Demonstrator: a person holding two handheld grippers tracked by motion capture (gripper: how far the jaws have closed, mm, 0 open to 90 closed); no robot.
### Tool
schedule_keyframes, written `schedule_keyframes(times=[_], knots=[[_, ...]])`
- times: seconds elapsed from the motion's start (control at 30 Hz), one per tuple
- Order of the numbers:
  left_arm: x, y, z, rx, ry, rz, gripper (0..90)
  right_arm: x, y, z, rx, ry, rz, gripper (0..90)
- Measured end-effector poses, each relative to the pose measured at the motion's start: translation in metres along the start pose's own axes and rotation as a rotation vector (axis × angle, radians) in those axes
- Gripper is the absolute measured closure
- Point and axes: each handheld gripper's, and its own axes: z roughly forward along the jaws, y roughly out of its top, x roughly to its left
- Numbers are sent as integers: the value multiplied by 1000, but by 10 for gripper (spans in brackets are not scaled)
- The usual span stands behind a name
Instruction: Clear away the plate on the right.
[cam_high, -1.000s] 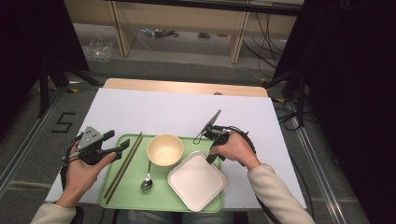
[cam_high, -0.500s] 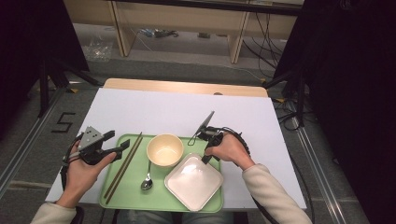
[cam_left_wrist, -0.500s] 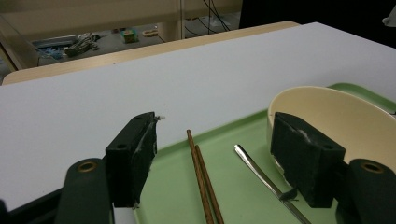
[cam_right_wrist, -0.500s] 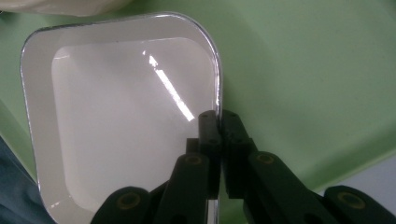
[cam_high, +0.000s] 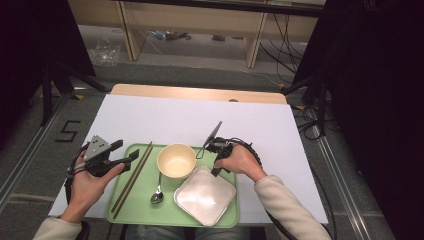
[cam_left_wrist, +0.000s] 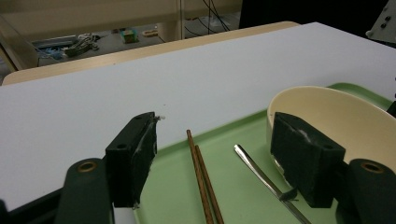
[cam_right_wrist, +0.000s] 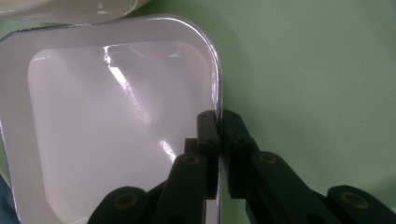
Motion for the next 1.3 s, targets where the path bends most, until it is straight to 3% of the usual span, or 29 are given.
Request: schedule_keyframes(times=[0.3,0.57,0.6,0.63,0.7,0.73,0.77,0.8,0.83,1.0,1.07,1.13,1.2,1.3], knots=[[0,0,0,0,0,7,313,1,3,-1,-25,-2,-27,878],[0,0,-1,0,1,8,313,1,4,-1,-26,-4,-14,871],[1,0,-1,0,1,8,313,1,3,-1,-29,-8,-16,854],[1,0,-1,0,1,8,313,3,3,-2,-18,-7,14,833],[1,0,-1,-1,1,9,313,-1,2,-2,-36,-22,-38,791],[1,0,-1,-1,1,9,313,-1,2,-2,-43,-21,-34,763],[1,0,-1,-1,1,9,313,1,1,-4,-28,-18,4,736],[1,0,-1,-2,1,9,313,-1,0,-4,-41,-35,-21,715],[1,0,-1,-2,0,4,313,0,0,-6,-45,-44,-2,699],[1,0,-1,-1,1,9,313,-2,-5,-11,-75,-77,-22,617],[0,0,-1,-3,0,-5,313,-2,-6,-14,-76,-65,-23,580],[0,0,-1,-3,0,-1,313,-2,-7,-15,-87,-93,-25,557],[0,0,-1,-3,1,1,313,-2,-9,-18,-97,-84,-36,540],[1,0,-1,-4,2,1,313,-3,-12,-22,-97,-117,-46,500]])
